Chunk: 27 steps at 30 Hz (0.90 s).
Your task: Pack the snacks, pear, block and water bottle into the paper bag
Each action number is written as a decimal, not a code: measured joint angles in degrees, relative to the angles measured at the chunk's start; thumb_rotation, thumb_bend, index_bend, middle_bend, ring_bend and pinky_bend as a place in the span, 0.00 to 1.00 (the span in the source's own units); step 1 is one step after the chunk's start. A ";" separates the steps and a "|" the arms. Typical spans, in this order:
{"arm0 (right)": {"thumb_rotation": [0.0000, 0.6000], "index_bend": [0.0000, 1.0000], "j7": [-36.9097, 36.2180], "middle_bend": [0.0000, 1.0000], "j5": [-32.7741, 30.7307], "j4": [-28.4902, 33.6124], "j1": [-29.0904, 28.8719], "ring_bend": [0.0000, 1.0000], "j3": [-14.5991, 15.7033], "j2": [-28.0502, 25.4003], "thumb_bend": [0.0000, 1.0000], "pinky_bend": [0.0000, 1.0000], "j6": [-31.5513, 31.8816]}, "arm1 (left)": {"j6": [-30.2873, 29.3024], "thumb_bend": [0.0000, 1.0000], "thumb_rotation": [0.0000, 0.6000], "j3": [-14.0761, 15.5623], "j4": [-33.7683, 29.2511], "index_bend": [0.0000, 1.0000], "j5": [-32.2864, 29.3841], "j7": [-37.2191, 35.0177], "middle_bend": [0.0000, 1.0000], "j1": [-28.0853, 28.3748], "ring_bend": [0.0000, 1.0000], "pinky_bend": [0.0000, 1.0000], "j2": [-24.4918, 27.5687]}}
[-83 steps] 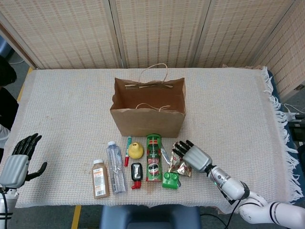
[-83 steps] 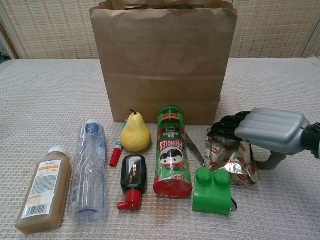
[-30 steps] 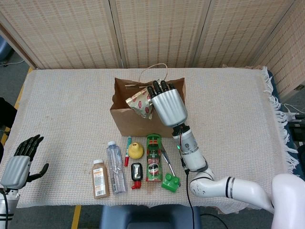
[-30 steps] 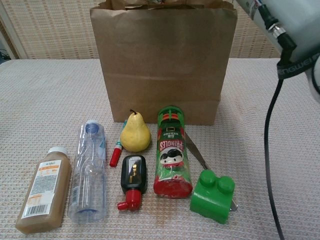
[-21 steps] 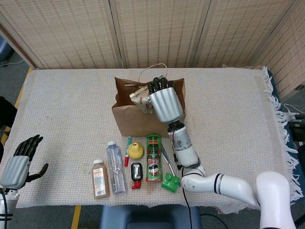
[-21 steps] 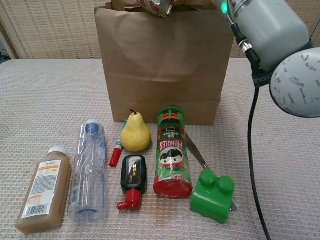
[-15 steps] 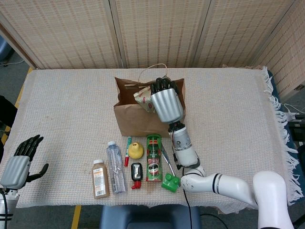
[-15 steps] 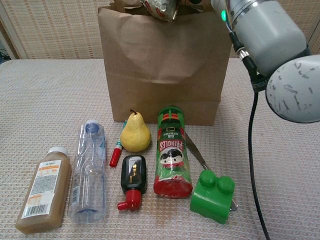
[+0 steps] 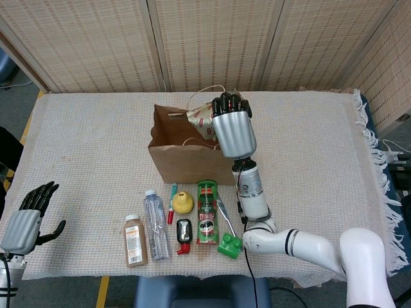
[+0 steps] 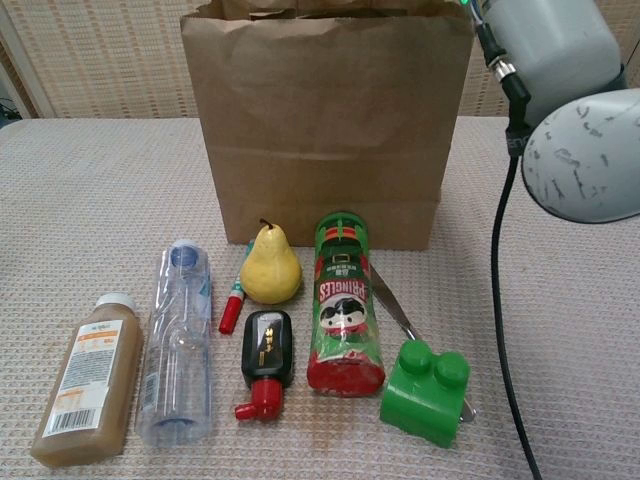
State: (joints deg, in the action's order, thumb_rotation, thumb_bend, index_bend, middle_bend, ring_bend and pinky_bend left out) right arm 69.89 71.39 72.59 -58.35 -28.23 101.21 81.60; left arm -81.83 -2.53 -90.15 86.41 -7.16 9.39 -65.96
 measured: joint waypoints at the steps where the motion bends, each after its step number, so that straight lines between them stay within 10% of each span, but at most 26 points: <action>1: 1.00 0.49 0.20 0.57 -0.18 -0.04 0.01 0.51 0.11 -0.06 0.33 0.66 -0.07 | 0.00 0.34 1.00 0.00 0.00 0.00 0.00 0.00 0.00 0.00 0.00 0.07 0.00; 11: 1.00 0.00 5.61 0.16 -5.58 2.26 0.83 0.08 1.78 -0.94 0.03 0.33 -2.68 | -0.05 0.34 1.00 -0.04 0.07 0.00 0.00 -0.18 0.00 0.00 0.00 0.07 0.04; 27: 1.00 0.01 0.13 0.13 -1.83 12.99 2.56 0.07 3.98 -7.70 0.00 0.31 -0.89 | 0.05 0.34 1.00 -0.18 0.20 0.00 -0.27 -0.18 0.00 0.03 0.00 0.07 0.05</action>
State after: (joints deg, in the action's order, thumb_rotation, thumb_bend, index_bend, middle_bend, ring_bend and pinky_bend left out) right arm 70.03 69.55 85.58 -55.78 -24.25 93.52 80.70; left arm -81.78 -2.71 -89.95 86.13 -7.35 9.42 -65.91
